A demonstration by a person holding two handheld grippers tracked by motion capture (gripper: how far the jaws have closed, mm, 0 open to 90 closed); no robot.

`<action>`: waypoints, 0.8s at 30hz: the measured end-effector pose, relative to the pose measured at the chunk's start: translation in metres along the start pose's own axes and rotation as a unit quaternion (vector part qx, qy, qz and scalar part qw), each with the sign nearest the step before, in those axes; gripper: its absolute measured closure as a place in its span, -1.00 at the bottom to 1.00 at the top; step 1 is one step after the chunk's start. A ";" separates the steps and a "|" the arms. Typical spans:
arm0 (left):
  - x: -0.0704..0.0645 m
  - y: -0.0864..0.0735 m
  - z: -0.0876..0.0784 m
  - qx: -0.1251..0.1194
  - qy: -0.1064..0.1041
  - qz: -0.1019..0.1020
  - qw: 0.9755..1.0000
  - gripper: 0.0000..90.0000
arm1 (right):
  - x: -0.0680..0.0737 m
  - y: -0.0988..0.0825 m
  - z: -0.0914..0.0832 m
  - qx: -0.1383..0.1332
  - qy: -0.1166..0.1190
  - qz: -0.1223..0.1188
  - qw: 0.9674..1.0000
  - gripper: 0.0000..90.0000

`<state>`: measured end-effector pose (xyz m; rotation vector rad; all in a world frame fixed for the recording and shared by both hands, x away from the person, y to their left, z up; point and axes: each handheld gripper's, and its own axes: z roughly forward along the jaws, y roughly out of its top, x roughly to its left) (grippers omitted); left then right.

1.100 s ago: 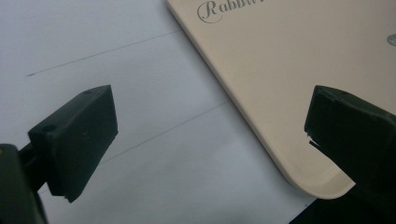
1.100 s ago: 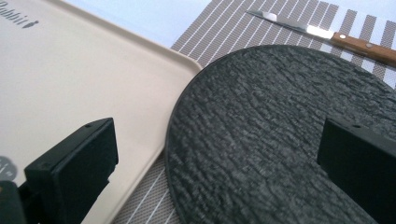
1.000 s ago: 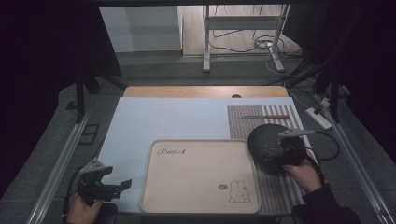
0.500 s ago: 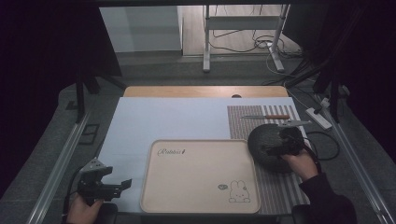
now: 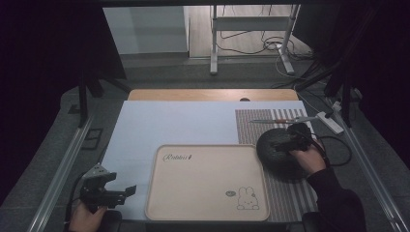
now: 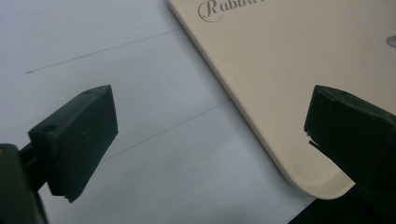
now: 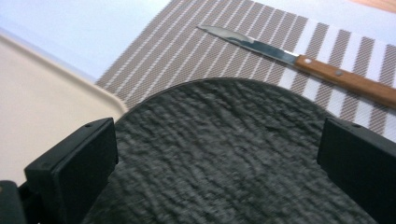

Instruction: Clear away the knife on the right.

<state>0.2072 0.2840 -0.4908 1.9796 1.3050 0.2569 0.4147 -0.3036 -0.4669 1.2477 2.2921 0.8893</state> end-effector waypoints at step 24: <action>0.001 0.000 0.000 0.000 -0.001 -0.005 1.000 -0.94 | -0.039 0.025 0.035 0.036 -0.045 0.041 0.997 -1.00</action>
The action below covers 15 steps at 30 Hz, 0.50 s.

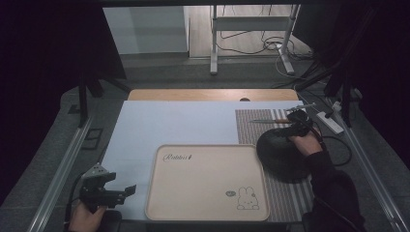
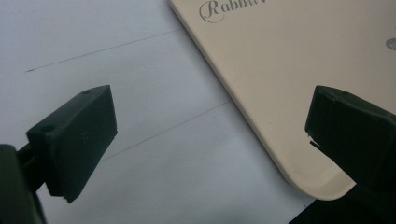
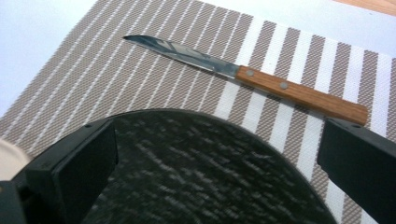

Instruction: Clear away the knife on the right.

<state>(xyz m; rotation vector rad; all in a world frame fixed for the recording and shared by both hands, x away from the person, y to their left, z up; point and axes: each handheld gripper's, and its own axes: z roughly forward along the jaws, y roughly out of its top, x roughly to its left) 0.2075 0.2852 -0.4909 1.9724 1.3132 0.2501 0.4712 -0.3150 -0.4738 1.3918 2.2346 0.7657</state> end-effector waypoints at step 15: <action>0.001 0.000 0.000 0.002 -0.001 -0.002 1.000 -0.94 | -0.015 0.019 0.025 0.028 -0.008 0.018 0.999 -1.00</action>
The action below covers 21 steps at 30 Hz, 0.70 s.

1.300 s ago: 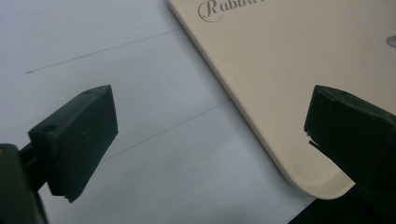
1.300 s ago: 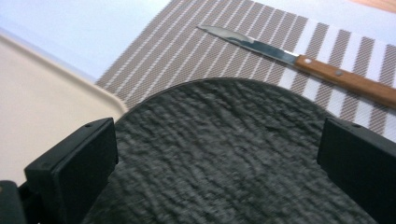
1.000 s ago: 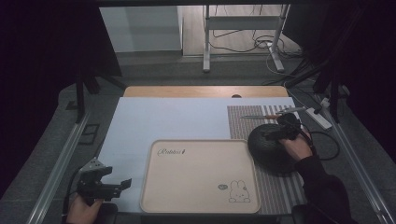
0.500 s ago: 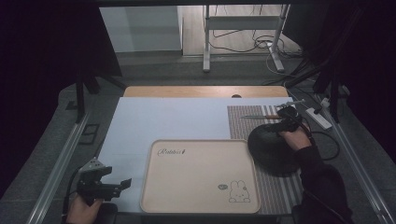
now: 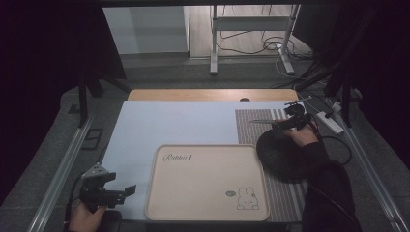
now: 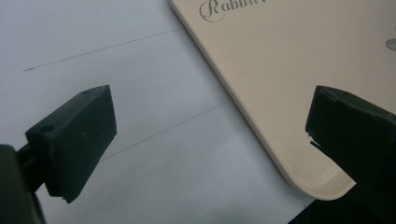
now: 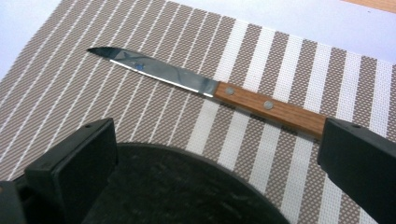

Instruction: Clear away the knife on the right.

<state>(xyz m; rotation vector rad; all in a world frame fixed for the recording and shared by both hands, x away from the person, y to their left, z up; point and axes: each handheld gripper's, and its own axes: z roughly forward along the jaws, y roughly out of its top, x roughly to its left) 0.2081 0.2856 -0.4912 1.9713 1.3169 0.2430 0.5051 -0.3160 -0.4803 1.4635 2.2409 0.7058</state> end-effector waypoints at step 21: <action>0.000 0.000 0.001 0.002 -0.002 -0.001 1.000 -0.94 | -0.024 0.021 0.011 0.001 -0.011 -0.014 1.000 0.21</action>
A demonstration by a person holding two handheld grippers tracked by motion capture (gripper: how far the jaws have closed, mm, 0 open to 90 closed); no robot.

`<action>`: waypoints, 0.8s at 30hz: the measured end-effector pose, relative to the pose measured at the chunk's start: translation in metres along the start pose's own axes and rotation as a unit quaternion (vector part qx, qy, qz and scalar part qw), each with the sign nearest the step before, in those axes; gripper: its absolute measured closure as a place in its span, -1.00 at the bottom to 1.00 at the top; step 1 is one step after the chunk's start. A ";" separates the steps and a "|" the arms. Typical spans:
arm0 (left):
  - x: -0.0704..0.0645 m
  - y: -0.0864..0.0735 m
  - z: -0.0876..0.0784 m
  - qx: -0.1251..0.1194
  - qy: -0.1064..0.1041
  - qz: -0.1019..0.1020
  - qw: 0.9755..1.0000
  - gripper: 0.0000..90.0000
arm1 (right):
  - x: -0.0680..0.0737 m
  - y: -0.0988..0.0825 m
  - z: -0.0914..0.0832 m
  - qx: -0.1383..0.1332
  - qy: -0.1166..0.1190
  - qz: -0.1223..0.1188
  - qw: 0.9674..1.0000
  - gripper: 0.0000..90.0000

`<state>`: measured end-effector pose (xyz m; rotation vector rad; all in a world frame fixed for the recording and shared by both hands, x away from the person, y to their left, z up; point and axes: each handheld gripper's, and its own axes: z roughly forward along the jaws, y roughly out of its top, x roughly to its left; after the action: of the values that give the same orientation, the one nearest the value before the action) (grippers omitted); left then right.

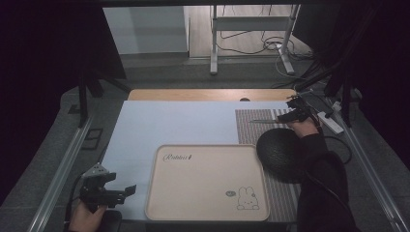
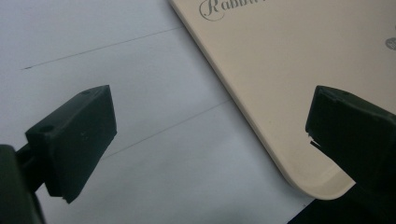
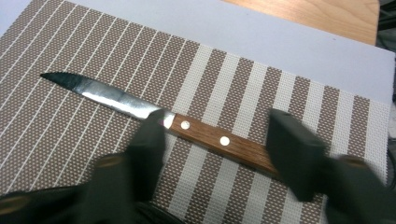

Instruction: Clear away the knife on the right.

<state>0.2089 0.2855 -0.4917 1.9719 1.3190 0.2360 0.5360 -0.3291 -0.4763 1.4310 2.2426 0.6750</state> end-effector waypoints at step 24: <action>0.000 0.000 0.000 0.005 0.002 0.001 1.000 -0.94 | -0.046 -0.007 0.025 0.034 0.000 0.024 0.999 0.99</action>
<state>0.2090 0.2849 -0.4918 1.9814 1.3238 0.2339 0.5634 -0.3688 -0.4970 1.5215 2.2584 0.6194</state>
